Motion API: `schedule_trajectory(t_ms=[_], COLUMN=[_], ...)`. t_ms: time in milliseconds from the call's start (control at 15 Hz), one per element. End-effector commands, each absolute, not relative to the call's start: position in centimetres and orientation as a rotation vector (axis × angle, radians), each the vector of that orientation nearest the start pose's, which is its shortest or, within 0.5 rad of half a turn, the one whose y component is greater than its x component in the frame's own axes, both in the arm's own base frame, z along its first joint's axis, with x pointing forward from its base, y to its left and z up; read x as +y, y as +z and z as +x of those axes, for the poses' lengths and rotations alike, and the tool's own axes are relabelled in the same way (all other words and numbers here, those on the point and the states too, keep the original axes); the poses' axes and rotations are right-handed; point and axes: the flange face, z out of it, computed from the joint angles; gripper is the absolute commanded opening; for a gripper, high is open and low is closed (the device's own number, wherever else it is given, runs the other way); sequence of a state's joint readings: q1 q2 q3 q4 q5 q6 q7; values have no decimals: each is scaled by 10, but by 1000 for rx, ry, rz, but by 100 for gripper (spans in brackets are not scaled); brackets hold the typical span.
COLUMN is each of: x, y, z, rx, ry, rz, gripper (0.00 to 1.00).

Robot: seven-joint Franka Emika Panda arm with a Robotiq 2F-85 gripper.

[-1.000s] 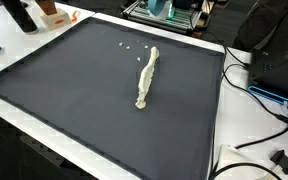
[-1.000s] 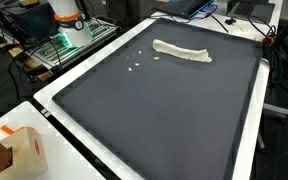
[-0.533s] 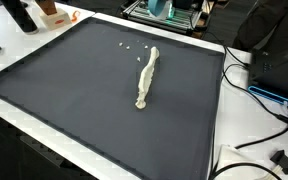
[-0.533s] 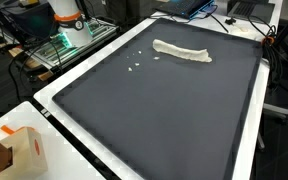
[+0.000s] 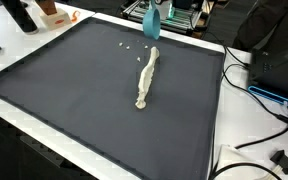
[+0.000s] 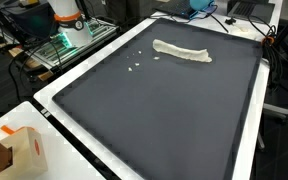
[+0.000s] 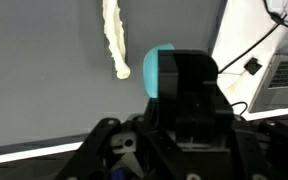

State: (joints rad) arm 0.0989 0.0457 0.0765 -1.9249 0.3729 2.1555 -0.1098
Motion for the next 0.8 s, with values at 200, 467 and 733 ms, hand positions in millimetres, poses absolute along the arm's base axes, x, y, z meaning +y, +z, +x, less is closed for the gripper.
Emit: schedule_trajectory(t_ms=[200,467,733], x=[74,44,20], y=[421,377,340], z=[604,611,615], rx=[-338,-385,-350], ry=[-241,-212,-219], rz=[-2452,-2318,-2234], gripper=[25,25,25])
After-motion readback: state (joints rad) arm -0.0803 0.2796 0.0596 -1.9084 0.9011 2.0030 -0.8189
